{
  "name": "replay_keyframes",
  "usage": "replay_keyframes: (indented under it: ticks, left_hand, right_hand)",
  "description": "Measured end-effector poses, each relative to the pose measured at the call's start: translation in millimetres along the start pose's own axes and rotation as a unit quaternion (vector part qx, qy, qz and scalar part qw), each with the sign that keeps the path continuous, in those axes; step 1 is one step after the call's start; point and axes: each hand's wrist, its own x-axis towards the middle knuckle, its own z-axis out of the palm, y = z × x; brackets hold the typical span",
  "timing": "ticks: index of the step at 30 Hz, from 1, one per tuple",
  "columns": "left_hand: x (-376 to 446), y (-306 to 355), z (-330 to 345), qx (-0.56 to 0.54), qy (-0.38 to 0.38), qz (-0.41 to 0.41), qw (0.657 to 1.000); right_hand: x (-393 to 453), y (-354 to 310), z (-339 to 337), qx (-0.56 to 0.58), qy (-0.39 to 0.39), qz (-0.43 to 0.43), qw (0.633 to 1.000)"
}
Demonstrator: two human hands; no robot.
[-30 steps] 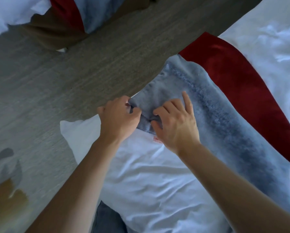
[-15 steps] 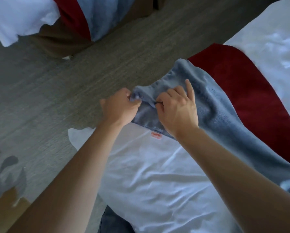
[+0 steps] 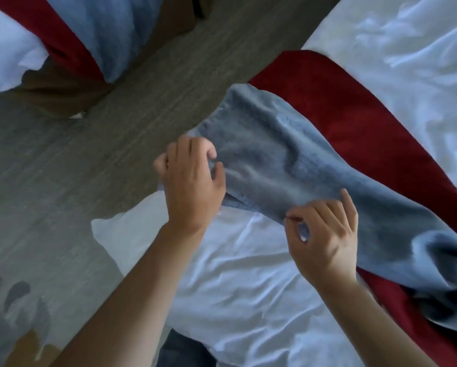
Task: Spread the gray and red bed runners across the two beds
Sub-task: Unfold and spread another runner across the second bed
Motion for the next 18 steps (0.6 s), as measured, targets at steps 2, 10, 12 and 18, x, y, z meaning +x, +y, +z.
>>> replay_keyframes:
  ticks: [2, 10, 12, 18]
  left_hand:
    - [-25, 20, 5, 0.0, -0.02, 0.055, 0.998]
    - [-105, 91, 42, 0.005, -0.142, 0.256, 0.956]
    - [-109, 104, 44, 0.005, -0.134, 0.269, 0.954]
    - [-125, 128, 46, 0.005, -0.152, 0.308, 0.939]
  right_hand:
    - [-26, 14, -5, -0.01, 0.004, 0.021, 1.0]
    - [-92, 69, -24, -0.035, 0.042, 0.032, 0.998]
    - [-101, 77, -28, -0.034, 0.04, 0.023, 0.998]
    - [-97, 111, -44, -0.04, 0.015, 0.056, 0.998]
